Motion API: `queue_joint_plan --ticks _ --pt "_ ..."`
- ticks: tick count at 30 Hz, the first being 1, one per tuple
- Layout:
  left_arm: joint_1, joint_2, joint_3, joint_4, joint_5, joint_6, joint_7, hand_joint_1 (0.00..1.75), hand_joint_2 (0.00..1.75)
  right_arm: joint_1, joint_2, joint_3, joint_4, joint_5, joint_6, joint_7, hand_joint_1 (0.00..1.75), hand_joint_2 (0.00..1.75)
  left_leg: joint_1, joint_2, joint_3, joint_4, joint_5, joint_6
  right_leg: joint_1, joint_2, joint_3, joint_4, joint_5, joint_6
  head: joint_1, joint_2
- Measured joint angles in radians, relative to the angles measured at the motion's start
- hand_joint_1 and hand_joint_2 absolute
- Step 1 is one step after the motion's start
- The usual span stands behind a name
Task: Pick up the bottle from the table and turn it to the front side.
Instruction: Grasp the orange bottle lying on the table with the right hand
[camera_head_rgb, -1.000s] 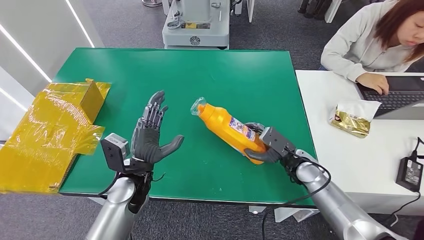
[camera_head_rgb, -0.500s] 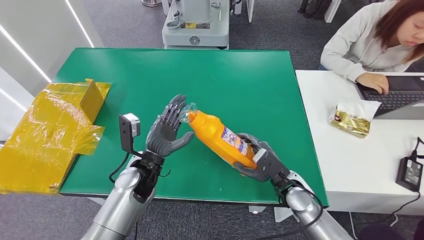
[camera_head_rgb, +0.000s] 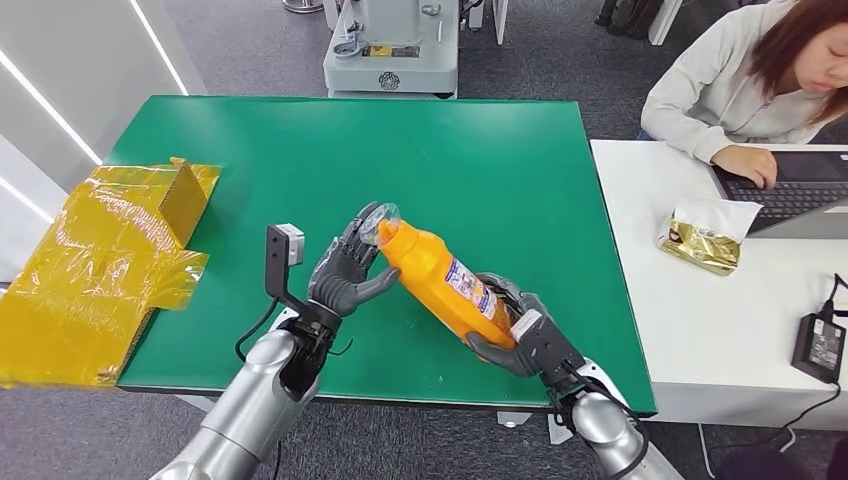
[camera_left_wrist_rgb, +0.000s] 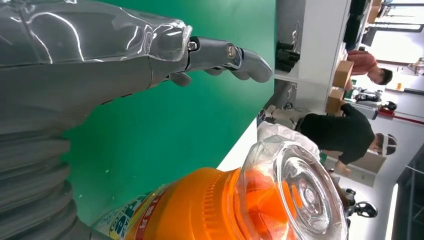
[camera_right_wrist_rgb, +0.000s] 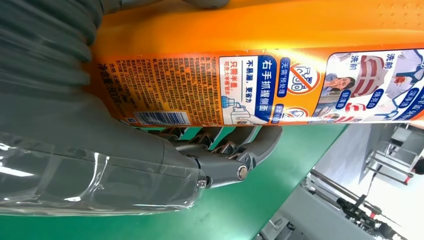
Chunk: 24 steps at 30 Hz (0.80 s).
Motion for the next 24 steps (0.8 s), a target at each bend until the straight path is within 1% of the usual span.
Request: queue_joint_plan --ticks 5,9,14,21,24 --pt "-0.021 -0.011 -0.025 0.002 0.026 -0.004 0.011 0.0 1.75 0.007 0.002 -0.013 0.001 0.006 0.003 -0.003 1.74 1.75 0.0 0.0 0.0 0.0 0.0 0.0 0.0 0.0 0.0 0.0 0.0 0.0 0.0 0.0" --pt "-0.057 -0.023 -0.05 -0.032 0.07 -0.017 0.06 0.0 1.75 0.022 0.01 -0.025 0.003 0.02 -0.001 -0.007 1.74 1.75 0.0 0.0 0.0 0.0 0.0 0.0 0.0 0.0 0.0 0.0 0.0 0.0 0.0 0.0" --pt "-0.087 -0.023 -0.084 -0.093 0.126 -0.048 0.123 0.0 1.75 0.043 0.015 -0.053 0.003 0.034 -0.013 -0.016 1.75 1.75 0.0 0.0 0.0 0.0 0.0 0.0 0.0 0.0 0.0 0.0 0.0 0.0 0.0 0.0" --pt "-0.099 -0.025 -0.11 -0.125 0.137 -0.048 0.13 0.0 1.75 0.055 0.02 -0.074 0.002 0.036 -0.014 -0.019 1.73 1.75 0.0 0.0 0.0 0.0 0.0 0.0 0.0 0.0 0.0 0.0 0.0 0.0 0.0 0.0" --pt "-0.108 -0.038 -0.136 -0.129 0.145 -0.041 0.129 0.0 1.75 0.066 0.029 -0.086 0.0 0.05 -0.013 -0.031 1.74 1.75 0.0 0.0 0.0 0.0 0.0 0.0 0.0 -0.001 0.0 0.0 0.0 0.0 0.0 0.0"
